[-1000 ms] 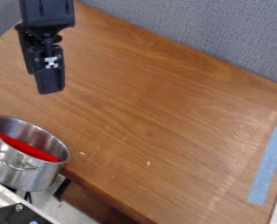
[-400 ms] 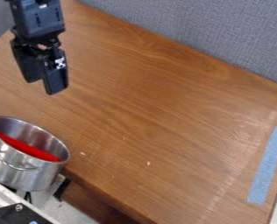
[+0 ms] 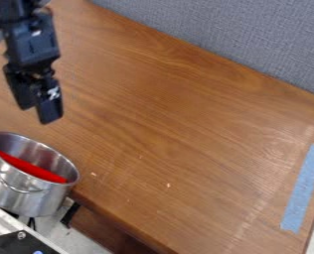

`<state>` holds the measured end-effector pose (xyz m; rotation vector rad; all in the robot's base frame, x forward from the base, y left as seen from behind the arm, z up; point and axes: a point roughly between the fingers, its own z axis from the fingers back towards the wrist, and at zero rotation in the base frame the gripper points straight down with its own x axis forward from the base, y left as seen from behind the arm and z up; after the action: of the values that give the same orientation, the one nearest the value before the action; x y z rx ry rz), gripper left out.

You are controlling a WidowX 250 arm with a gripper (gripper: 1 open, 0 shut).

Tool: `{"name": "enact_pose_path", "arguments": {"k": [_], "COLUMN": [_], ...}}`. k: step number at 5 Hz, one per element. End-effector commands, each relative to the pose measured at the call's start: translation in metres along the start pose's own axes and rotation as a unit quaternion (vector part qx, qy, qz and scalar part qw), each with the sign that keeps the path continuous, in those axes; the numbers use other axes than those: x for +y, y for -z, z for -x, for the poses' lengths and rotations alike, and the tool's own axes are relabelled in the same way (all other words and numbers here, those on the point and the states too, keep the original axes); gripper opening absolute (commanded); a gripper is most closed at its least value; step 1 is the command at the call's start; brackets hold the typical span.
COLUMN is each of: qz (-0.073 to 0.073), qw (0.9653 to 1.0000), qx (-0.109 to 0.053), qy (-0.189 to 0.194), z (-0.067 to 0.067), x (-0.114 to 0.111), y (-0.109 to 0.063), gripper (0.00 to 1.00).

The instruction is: Move the red object from the metal pot to the table

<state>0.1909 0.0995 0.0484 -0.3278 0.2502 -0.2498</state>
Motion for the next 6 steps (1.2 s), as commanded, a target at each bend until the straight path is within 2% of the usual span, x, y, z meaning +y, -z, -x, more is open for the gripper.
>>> {"name": "enact_pose_path", "arguments": {"k": [1,2,3,4,5,6], "qz": [-0.013,-0.02,-0.03,-0.037,-0.044,-0.05], "qw": [0.9997,0.9994,0.9961,0.9892,0.9798,0.9703], "qx": [-0.014,-0.015,0.006,0.028,0.047,0.072], "qy": [0.017,0.026,0.083,0.139,0.189,0.225], "z": [0.003,-0.001,0.001,0.004,0.002,-0.006], "x": [-0.006,-0.014,0.006,0.026,-0.019,-0.061], "y": [0.007,0.012,0.019,0.027,0.033,0.04], "gripper": [1.0,1.0,1.0,1.0,1.0,1.0]}}
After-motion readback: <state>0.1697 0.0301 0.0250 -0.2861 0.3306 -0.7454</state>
